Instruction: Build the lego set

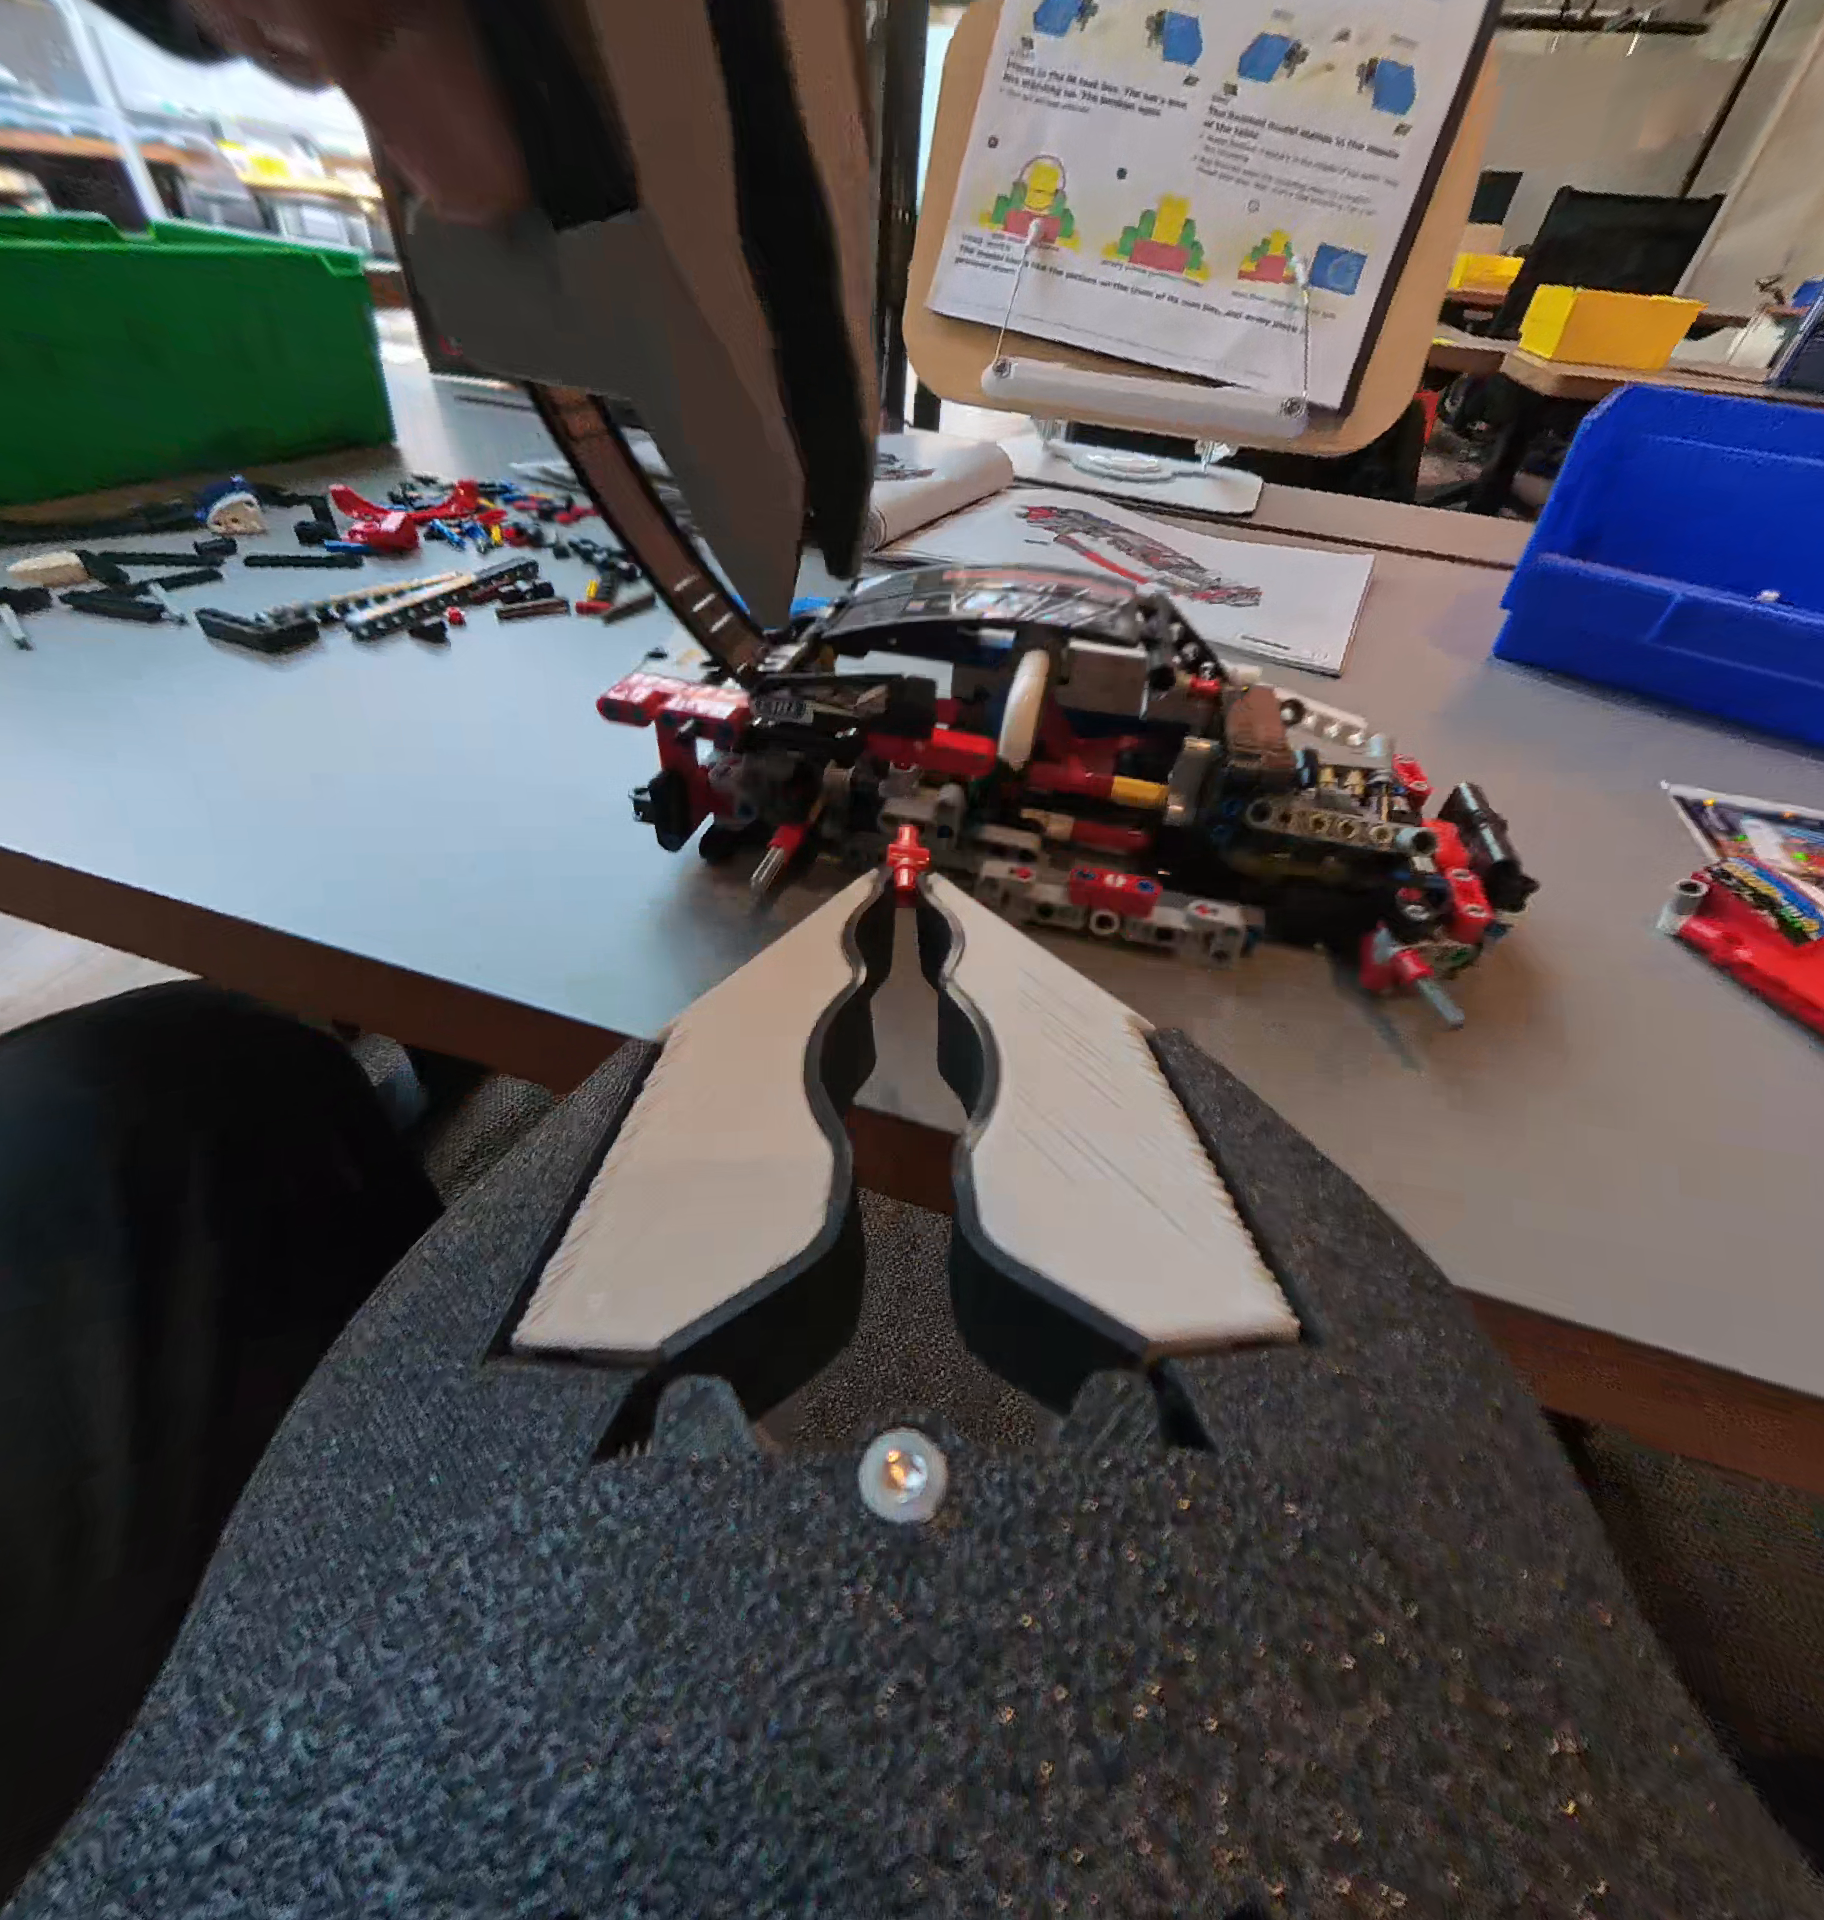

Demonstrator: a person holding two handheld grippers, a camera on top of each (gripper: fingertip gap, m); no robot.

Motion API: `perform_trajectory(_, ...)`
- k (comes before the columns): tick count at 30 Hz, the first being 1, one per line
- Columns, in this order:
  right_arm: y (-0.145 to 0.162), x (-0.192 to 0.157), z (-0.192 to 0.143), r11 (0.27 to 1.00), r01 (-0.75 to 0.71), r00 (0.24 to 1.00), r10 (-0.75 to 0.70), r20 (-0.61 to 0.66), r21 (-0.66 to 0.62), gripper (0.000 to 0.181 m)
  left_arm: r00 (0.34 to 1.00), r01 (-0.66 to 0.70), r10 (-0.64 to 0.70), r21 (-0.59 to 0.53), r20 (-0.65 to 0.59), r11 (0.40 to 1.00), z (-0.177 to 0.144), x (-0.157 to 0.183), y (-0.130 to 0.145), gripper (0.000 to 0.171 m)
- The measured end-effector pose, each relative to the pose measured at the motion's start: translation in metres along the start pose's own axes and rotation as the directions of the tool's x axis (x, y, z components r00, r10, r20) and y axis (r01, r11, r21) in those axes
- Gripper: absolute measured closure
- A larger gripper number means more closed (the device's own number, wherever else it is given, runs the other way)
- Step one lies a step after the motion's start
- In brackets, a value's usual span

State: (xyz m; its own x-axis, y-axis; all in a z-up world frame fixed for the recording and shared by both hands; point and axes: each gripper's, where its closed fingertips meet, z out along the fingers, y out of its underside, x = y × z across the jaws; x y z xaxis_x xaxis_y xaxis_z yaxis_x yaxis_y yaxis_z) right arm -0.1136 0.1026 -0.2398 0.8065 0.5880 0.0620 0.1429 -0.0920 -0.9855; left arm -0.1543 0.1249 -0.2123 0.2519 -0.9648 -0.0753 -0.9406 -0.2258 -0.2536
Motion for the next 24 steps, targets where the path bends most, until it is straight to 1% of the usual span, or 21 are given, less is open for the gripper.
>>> perform_trajectory(2, 0.008, -0.009, 0.007, 0.999, 0.033, 0.999, -0.033, -0.007, 0.017, 0.18, 0.996, -0.081, 0.083, -0.112, 0.013, 0.99, 0.014, -0.008, 0.015, 0.151)
perform_trajectory(3, 0.008, -0.012, 0.011, 0.998, 0.051, 0.999, -0.05, -0.013, 0.035, 0.18, 0.994, -0.107, 0.109, -0.163, 0.004, 0.981, 0.019, -0.01, 0.023, 0.149)
perform_trajectory(4, 0.007, -0.015, 0.015, 0.996, 0.066, 0.998, -0.065, -0.017, 0.051, 0.18, 0.992, -0.122, 0.123, -0.203, -0.008, 0.972, 0.024, -0.01, 0.028, 0.144)
perform_trajectory(5, 0.006, -0.016, 0.019, 0.995, 0.081, 0.996, -0.079, -0.028, 0.06, 0.18, 0.991, -0.134, 0.134, -0.228, -0.016, 0.964, 0.028, -0.011, 0.031, 0.142)
perform_trajectory(7, 0.004, -0.013, 0.025, 0.992, 0.1, 0.994, -0.095, -0.061, 0.076, 0.18, 0.989, -0.149, 0.143, -0.234, -0.04, 0.961, 0.035, -0.011, 0.03, 0.145)
perform_trajectory(8, 0.003, -0.012, 0.027, 0.993, 0.087, 0.995, -0.082, -0.063, 0.083, 0.18, 0.989, -0.15, 0.146, -0.215, -0.038, 0.965, 0.036, -0.012, 0.025, 0.148)
perform_trajectory(10, 0.002, -0.008, 0.031, 0.994, 0.05, 0.997, -0.045, -0.057, 0.096, 0.18, 0.99, -0.125, 0.109, -0.213, -0.084, 0.969, 0.038, -0.009, 0.022, 0.149)
perform_trajectory(14, 0.009, -0.003, 0.033, 0.996, 0.014, 0.999, -0.011, -0.032, 0.088, 0.18, 0.988, -0.133, 0.11, -0.245, -0.106, 0.96, 0.038, -0.014, 0.022, 0.158)
perform_trajectory(16, 0.011, -0.005, 0.032, 0.996, 0.002, 1.0, 0.0, -0.015, 0.086, 0.18, 0.984, -0.164, 0.138, -0.274, -0.113, 0.948, 0.038, -0.015, 0.022, 0.159)
perform_trajectory(18, 0.012, -0.004, 0.03, 0.996, 0.008, 1.0, -0.006, -0.02, 0.088, 0.18, 0.981, -0.191, 0.176, -0.284, -0.077, 0.94, 0.041, -0.019, 0.019, 0.149)
perform_trajectory(22, 0.005, -0.004, 0.027, 0.994, 0.034, 0.999, -0.03, -0.037, 0.108, 0.18, 0.976, -0.216, 0.193, -0.302, -0.105, 0.929, 0.045, -0.01, 0.022, 0.139)
perform_trajectory(23, 0.005, -0.005, 0.028, 0.994, 0.038, 0.999, -0.034, -0.034, 0.106, 0.18, 0.978, -0.205, 0.184, -0.334, -0.094, 0.92, 0.048, -0.013, 0.028, 0.14)
perform_trajectory(24, 0.006, -0.006, 0.03, 0.994, 0.044, 0.999, -0.041, -0.032, 0.1, 0.18, 0.981, -0.195, 0.178, -0.355, -0.082, 0.914, 0.052, -0.015, 0.033, 0.148)
